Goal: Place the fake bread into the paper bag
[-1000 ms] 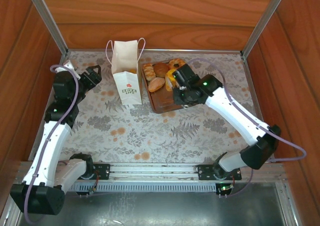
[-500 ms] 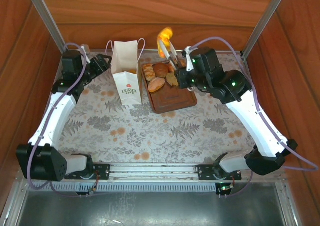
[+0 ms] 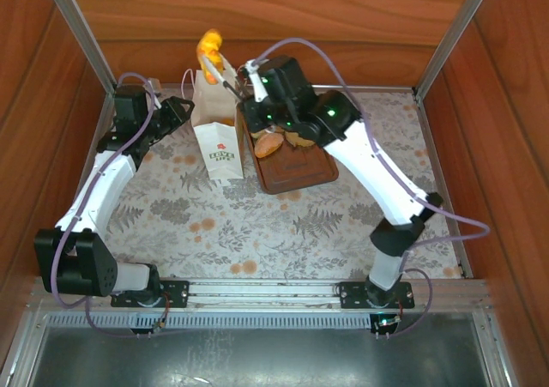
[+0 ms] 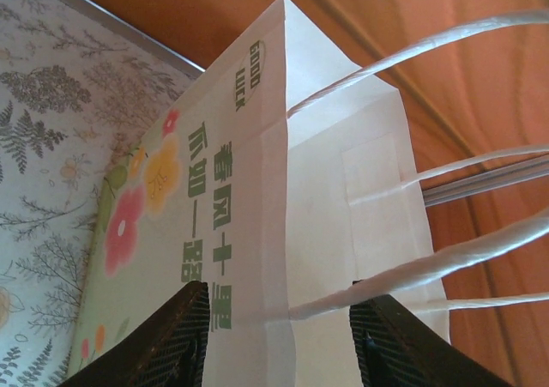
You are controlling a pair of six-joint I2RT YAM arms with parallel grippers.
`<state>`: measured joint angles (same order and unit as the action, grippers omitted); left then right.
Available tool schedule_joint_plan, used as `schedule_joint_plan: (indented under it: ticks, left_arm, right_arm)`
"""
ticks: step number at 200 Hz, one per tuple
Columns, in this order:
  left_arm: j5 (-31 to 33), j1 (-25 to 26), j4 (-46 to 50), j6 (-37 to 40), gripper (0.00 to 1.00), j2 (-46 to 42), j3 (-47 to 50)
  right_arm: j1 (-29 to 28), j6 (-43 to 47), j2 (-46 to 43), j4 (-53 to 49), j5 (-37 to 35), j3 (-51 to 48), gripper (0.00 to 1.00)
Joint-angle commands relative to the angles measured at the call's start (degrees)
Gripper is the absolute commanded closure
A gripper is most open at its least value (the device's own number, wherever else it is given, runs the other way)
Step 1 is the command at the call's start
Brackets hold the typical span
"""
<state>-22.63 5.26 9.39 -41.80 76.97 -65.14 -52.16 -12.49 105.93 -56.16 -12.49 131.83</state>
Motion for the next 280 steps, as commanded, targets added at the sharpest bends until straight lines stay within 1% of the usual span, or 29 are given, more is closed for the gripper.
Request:
schedule_joint_plan:
  ticks: [1, 16, 58, 126, 153, 165, 176, 193, 280]
  left_arm:
    - [0.07, -0.18, -2.0, -0.37, 0.53, 0.29, 1.36]
    - [-0.11, -0.26, -2.23, -0.39, 0.55, 0.46, 1.77]
    - [0.91, -0.25, -2.25, -0.21, 0.62, 0.41, 2.74]
    - [1.55, -0.25, -2.25, -0.38, 0.62, -0.56, 3.89]
    - [1.5, -0.33, -2.19, -0.46, 0.62, -0.68, 4.0]
    - [1.43, -0.25, -2.25, -0.56, 0.62, -0.79, 3.97]
    - [1.39, -0.28, -2.27, -0.58, 0.62, -0.86, 4.01]
    - [1.3, -0.27, -2.24, -0.65, 0.62, -1.03, 4.14]
    - [0.78, -0.29, -1.92, -0.87, 0.62, -1.95, 3.69]
  right_arm:
    - [-0.52, 0.85, 3.52, -3.68, -2.16, 5.96, 0.66]
    - [-0.57, 0.68, 5.43, -4.73, -2.19, 7.02, 0.65]
    - [-0.53, 0.28, 7.81, -6.85, -2.11, 6.02, 0.64]
    - [-0.56, -0.45, 11.0, -9.23, -0.69, 5.84, 0.61]
    - [-0.53, -0.82, 11.71, -9.09, -0.23, 5.98, 0.57]
    - [-0.53, -0.94, 11.7, -9.05, -0.17, 5.99, 0.55]
    - [-0.55, -0.95, 11.6, -9.05, -0.21, 5.99, 0.51]
    - [-0.55, -0.98, 11.38, -9.13, -0.25, 5.98, 0.48]
    - [-0.54, -1.09, 7.81, -8.57, -2.44, 5.98, 0.49]
